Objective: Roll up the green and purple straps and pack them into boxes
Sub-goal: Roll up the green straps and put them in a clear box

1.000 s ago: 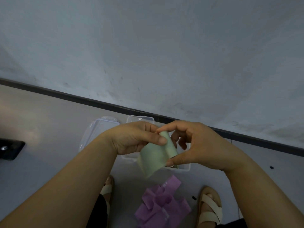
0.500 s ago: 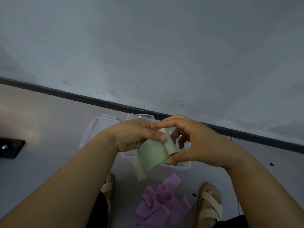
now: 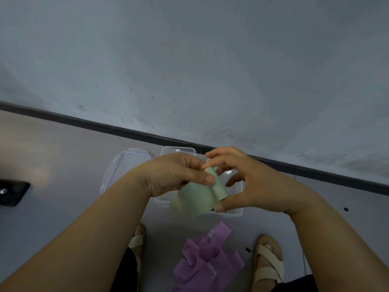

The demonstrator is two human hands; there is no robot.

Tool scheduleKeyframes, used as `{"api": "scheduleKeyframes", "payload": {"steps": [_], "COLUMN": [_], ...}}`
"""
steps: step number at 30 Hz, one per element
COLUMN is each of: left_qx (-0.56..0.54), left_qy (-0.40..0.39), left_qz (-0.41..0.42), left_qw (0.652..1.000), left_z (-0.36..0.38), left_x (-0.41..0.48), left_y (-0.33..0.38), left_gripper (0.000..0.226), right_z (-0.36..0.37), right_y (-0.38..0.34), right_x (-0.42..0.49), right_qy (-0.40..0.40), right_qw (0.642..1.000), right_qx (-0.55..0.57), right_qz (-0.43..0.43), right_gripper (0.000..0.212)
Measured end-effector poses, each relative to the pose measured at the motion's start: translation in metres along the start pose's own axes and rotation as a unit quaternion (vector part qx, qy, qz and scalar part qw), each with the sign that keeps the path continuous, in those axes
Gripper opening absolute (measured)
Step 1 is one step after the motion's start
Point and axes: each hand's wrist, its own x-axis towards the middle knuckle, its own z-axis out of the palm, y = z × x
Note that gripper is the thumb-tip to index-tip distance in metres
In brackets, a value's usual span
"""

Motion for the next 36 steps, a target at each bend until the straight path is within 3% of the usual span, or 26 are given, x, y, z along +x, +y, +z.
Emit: {"api": "scheduleKeyframes", "payload": {"steps": [3, 8, 14, 23, 26, 36], "left_qx": [-0.015, -0.071, -0.123, -0.02, -0.019, -0.056], "left_qy": [0.053, 0.148, 0.176, 0.213, 0.221, 0.221], "left_qz": [0.033, 0.086, 0.13, 0.141, 0.147, 0.193], "left_qw": [0.998, 0.983, 0.968, 0.966, 0.964, 0.954], "left_z": [-0.001, 0.002, 0.004, 0.01, 0.009, 0.008], "left_x": [0.001, 0.006, 0.008, 0.005, 0.005, 0.004], "left_y": [-0.001, 0.0, 0.001, 0.005, 0.006, 0.007], "left_gripper": [0.007, 0.023, 0.022, 0.028, 0.02, 0.028], "right_z": [0.001, 0.006, 0.012, 0.009, 0.009, 0.007], "right_y": [-0.001, 0.002, 0.004, 0.004, 0.005, 0.002], "right_x": [0.001, 0.009, 0.019, 0.017, 0.017, 0.016], "right_qy": [0.022, 0.139, 0.25, 0.285, 0.294, 0.28], "right_qw": [0.995, 0.967, 0.94, 0.937, 0.934, 0.928], "right_qx": [0.081, 0.192, 0.219, 0.198, 0.201, 0.244], "right_qz": [0.051, 0.091, 0.074, 0.044, 0.04, 0.033], "right_gripper": [0.068, 0.047, 0.01, 0.009, 0.015, 0.023]}}
